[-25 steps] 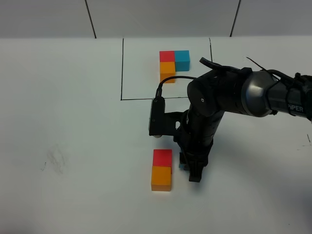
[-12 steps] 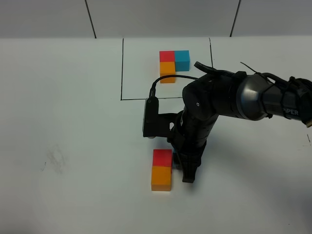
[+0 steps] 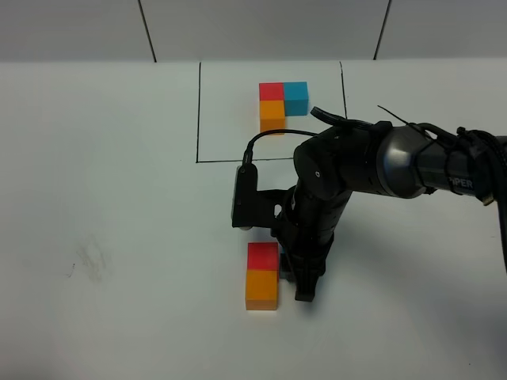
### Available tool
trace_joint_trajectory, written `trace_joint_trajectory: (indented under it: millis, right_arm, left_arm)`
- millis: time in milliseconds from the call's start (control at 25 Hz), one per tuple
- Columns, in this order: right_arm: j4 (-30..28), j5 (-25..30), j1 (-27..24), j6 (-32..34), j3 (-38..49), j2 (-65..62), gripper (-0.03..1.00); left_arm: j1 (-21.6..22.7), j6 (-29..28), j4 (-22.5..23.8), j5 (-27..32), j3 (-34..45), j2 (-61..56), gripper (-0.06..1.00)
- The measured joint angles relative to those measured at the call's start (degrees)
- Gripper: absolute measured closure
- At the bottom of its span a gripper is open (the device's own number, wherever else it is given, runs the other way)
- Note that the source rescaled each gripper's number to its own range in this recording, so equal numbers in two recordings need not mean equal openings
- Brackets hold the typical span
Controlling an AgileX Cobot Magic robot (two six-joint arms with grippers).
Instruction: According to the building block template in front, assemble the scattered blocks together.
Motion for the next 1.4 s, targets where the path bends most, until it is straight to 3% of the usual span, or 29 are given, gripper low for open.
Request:
trace_joint_trajectory:
  millis: [560,600,760,840,920,1000,1120,1280,1400]
  right_arm:
    - [0.60,0.09,0.00,0.08,-0.09,1.26,0.68]
    - [0.60,0.37,0.00,0.08,-0.09,1.26,0.62]
    - [-1.03,1.93,0.00,4.01,-0.04,-0.64,0.14]
    - [-3.62,3.61,-0.39,9.51,-0.04,-4.21,0.02]
    - [-6.33,5.92,-2.01,17.58,0.10,-9.49,-0.02]
    - [-9.62,8.36,-5.68,26.03,1.29,-15.16,-0.03]
    - [-16.01,10.19,-16.29,35.47,4.72,-24.99,-0.03]
    - [-24.58,10.34,-33.84,38.22,9.88,-38.79,-0.03]
    - [-26.96,10.92,-44.06,38.30,12.95,-49.01,-0.03]
  left_arm:
    - [0.00,0.06,0.00,0.00,0.00,0.00,0.26]
    - [0.00,0.06,0.00,0.00,0.00,0.00,0.26]
    - [0.00,0.06,0.00,0.00,0.00,0.00,0.26]
    - [0.00,0.06,0.00,0.00,0.00,0.00,0.26]
    - [0.00,0.06,0.00,0.00,0.00,0.00,0.26]
    - [0.00,0.06,0.00,0.00,0.00,0.00,0.26]
    - [0.00,0.06,0.00,0.00,0.00,0.00,0.26]
    - [0.00,0.06,0.00,0.00,0.00,0.00,0.26]
    - [0.00,0.06,0.00,0.00,0.00,0.00,0.26]
